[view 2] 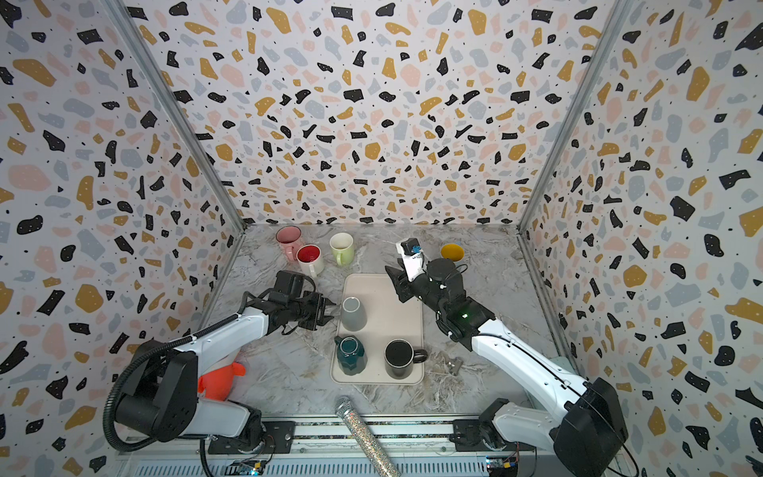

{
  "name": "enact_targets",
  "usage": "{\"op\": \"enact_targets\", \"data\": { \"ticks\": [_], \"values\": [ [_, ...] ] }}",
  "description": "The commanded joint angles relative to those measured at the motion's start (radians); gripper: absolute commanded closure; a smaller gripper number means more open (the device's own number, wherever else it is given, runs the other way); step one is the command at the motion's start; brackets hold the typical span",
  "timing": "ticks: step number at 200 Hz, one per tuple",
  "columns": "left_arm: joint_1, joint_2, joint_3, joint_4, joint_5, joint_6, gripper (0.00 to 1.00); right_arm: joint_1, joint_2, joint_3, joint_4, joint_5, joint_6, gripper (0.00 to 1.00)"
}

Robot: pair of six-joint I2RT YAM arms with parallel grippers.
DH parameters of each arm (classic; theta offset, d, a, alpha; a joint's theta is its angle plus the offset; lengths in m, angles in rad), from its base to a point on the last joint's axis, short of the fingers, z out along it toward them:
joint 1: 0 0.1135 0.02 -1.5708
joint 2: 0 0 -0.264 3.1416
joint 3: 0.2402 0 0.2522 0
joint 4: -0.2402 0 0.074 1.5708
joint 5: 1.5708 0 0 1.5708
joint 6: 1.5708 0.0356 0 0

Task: Turn the mug right side up
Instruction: Pick up the mug from the tray.

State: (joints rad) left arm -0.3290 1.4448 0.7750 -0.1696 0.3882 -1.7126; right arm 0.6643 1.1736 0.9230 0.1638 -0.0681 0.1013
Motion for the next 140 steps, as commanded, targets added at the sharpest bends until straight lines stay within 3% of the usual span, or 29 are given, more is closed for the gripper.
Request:
{"op": "enact_targets", "data": {
  "ticks": [1, 140],
  "values": [
    [-0.011, 0.036, 0.025, 0.017, 0.051, 0.02, 0.62, -0.009, 0.001, 0.042, -0.009, -0.01, 0.012, 0.6],
    [-0.03, 0.172, 0.088, 0.084, 0.109, 0.023, 0.67, -0.037, 0.029, 0.053, -0.014, -0.017, 0.02, 0.6]
  ]
}}
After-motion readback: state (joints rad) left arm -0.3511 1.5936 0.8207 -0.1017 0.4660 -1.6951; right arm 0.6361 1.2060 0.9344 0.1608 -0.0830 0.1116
